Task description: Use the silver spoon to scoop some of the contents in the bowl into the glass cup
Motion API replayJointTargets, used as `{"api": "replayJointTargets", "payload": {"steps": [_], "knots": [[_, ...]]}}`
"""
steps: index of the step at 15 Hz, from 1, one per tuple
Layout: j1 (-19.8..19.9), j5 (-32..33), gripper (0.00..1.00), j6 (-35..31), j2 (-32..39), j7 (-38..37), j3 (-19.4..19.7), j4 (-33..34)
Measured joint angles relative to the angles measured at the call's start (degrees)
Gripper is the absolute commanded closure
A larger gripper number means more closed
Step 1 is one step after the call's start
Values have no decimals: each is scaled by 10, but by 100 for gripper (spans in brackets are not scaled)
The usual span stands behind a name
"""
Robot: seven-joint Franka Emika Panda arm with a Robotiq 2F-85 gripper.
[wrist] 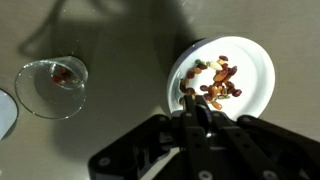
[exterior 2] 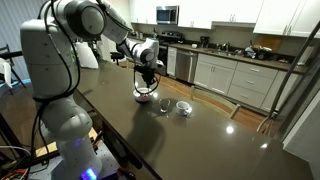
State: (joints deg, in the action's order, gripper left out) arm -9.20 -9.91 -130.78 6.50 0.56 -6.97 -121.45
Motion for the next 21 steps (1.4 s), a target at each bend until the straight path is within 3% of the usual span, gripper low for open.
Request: {"api": "replayJointTargets", "payload": {"steps": [11,21], "knots": [[39,-121,96,-3,9,91,4,4],[42,-130,96,-3,14,99,0,0]]}}
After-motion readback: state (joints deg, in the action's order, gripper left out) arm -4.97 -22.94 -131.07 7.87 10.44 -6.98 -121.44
